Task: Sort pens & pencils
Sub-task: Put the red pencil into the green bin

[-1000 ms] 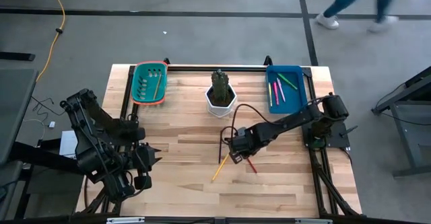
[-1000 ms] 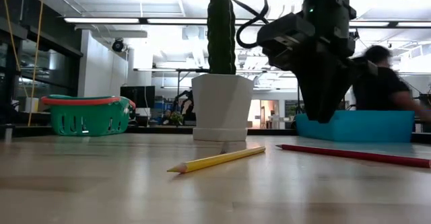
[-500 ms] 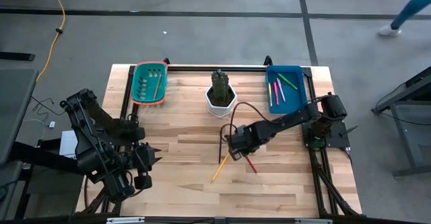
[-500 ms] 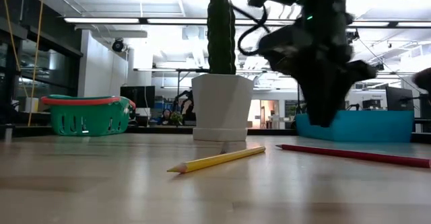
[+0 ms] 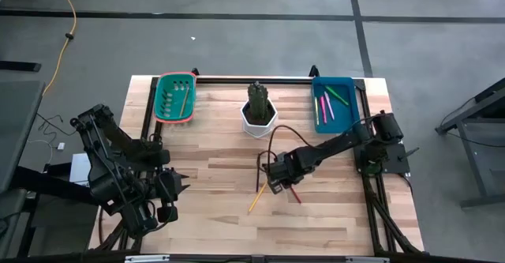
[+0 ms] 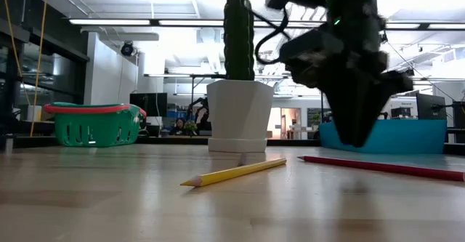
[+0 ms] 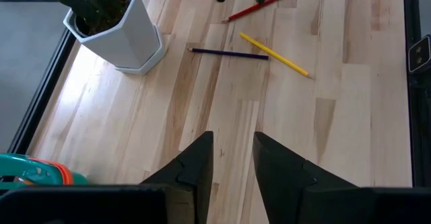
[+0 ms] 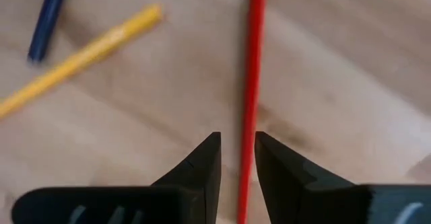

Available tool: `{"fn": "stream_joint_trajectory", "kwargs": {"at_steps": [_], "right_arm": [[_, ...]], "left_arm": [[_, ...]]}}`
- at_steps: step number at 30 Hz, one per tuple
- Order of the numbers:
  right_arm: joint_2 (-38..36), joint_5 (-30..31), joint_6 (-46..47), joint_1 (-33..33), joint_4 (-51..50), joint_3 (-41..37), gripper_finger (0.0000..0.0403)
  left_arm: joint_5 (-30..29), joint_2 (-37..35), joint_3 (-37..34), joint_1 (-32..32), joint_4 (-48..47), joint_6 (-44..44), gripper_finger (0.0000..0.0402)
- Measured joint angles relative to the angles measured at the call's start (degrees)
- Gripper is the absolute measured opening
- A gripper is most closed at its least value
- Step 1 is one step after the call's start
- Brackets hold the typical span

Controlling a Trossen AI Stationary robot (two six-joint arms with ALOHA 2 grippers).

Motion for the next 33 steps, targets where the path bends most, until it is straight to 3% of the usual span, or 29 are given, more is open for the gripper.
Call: {"fn": "stream_joint_trajectory", "kwargs": {"at_steps": [33], "right_arm": [[3.83,-2.45,-2.58,-1.18,-1.09,0.09,0.0083]], "left_arm": [[0.00,0.00,0.00,0.00,-0.02,0.01,0.0095]]}}
